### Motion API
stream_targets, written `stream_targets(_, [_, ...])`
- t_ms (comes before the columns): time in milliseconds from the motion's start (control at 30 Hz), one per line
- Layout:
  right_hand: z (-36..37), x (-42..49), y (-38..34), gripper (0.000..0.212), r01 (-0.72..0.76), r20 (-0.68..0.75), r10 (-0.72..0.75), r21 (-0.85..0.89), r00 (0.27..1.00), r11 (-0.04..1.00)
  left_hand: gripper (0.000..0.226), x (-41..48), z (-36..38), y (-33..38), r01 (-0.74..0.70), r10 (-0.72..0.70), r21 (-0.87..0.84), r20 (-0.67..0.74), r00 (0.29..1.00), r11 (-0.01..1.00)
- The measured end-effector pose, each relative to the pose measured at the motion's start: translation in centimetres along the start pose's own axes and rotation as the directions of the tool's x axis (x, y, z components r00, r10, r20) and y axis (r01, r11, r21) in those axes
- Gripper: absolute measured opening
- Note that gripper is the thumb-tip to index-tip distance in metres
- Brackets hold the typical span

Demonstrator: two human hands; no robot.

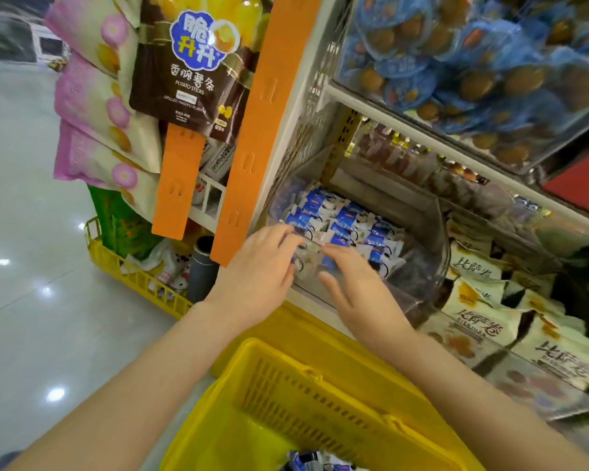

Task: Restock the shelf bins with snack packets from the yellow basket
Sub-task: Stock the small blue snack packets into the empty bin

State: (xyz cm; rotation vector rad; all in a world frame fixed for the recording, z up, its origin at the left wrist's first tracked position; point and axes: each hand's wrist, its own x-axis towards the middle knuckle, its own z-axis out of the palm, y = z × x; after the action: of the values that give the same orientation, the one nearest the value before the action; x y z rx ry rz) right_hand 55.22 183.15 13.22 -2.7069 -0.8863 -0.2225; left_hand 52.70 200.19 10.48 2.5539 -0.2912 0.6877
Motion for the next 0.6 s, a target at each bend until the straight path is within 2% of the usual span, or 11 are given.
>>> stream_targets(167, [0.8, -5.9, 1.3, 0.026, 0.092, -0.201, -0.104, -0.067, 0.974, 0.994, 0.03, -5.1, 2.2, 1.7, 0.069, -0.07, 0.038, 0.04, 0.997, 0.997])
stream_targets(233, [2.1, -8.3, 2.3, 0.02, 0.08, -0.188, -0.09, -0.064, 0.978, 0.995, 0.029, -7.3, 3.6, 1.8, 0.115, -0.122, 0.07, 0.099, 0.988, 0.991])
stream_targets(333, [5.2, -12.2, 4.3, 0.017, 0.03, -0.086, -0.037, -0.077, 0.996, 0.997, 0.029, -10.3, 6.0, 0.9, 0.226, -0.248, 0.133, 0.19, 0.95, 0.965])
stream_targets(433, [9.1, -16.2, 6.1, 0.023, -0.075, 0.126, 0.085, -0.082, 0.988, 0.994, 0.031, -13.1, 8.1, -1.2, 0.401, -0.456, 0.231, 0.29, 0.841, 0.886])
stream_targets(533, [13.8, -20.2, 8.2, 0.035, -0.236, 0.333, 0.256, -0.1, 0.907, 0.967, 0.033, -15.8, 9.6, -3.1, 0.551, -0.598, 0.237, 0.391, 0.7, 0.8])
stream_targets(600, [16.8, -22.5, 9.2, 0.039, -0.348, 0.464, 0.352, -0.098, 0.813, 0.933, 0.029, -17.1, 10.4, -3.8, 0.609, -0.612, 0.177, 0.464, 0.641, 0.773])
